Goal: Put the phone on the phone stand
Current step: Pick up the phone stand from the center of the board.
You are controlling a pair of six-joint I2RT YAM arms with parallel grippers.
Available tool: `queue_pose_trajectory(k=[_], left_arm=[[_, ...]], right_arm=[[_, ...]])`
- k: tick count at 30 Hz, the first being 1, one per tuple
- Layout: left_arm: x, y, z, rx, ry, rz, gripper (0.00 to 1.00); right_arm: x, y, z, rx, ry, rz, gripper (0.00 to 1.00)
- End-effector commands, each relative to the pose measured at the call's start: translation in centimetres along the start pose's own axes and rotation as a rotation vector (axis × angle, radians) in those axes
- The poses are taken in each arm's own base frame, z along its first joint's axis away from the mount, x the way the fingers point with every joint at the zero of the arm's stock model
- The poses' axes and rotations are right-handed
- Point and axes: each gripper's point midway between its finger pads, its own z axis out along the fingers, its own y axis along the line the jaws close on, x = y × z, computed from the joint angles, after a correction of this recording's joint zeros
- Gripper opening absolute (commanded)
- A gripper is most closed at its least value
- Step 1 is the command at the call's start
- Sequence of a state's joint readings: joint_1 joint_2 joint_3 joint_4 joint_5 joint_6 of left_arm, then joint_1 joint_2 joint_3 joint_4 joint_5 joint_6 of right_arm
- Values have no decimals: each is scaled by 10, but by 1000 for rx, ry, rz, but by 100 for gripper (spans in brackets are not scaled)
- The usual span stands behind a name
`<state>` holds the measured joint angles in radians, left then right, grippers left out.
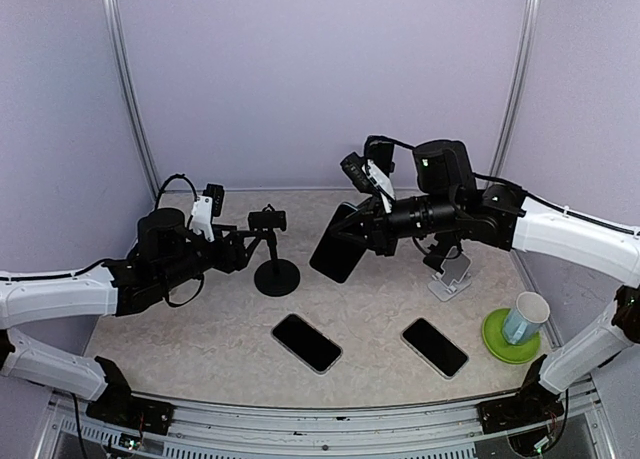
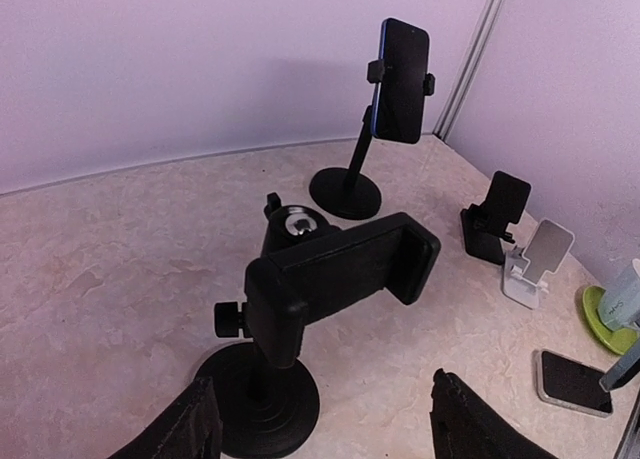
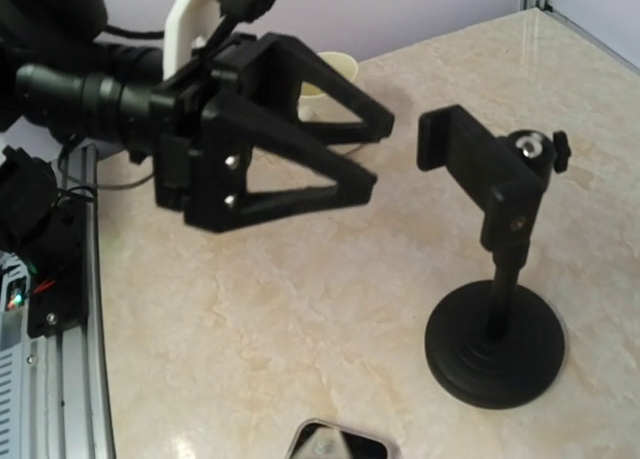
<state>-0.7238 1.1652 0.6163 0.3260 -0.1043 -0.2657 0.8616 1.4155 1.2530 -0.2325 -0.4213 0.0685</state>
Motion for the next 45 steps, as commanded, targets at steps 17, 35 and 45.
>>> queue_pose_trajectory(k=[17,35,45], left_arm=[[-28,6,21,100,-60,121,51],[-31,5,12,417,-80,189,63],[-24,19,8,642,-30,193,74]], right_arm=[[-28,6,-25,22,-134,-41,0],[-28,14,-30,-13,-153,-52,0],[-28,21,-35,-42,-168,-64,0]])
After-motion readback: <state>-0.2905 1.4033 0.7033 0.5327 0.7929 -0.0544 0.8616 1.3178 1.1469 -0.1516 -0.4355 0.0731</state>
